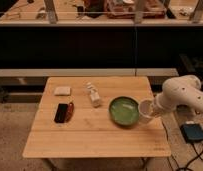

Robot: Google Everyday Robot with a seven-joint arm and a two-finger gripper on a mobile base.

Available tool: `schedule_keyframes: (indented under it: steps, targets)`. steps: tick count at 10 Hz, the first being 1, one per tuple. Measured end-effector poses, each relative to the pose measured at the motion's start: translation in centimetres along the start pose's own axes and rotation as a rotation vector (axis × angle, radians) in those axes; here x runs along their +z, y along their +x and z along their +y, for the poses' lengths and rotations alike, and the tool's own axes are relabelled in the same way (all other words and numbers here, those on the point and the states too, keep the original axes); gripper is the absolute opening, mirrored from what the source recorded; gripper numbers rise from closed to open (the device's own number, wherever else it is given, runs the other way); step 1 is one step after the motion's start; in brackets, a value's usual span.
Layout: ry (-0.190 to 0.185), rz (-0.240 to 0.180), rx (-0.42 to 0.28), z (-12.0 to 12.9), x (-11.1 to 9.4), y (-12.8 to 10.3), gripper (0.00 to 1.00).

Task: Place the ceramic cup in the ceramic bowl

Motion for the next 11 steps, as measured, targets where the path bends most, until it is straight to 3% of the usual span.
schedule_keyframes:
  steps: [3,7,10,11]
  targets:
    - [0.004,0.040,-0.045,-2.7,-2.7,1.6,0.09]
    - [0.024,0.082,-0.106,-6.9,-0.4,1.7,0.09]
    - [0.019,0.108,-0.134,-7.4,0.2,1.3,0.10]
    - [0.022,0.102,-0.135,-7.6,0.6,1.3,0.16]
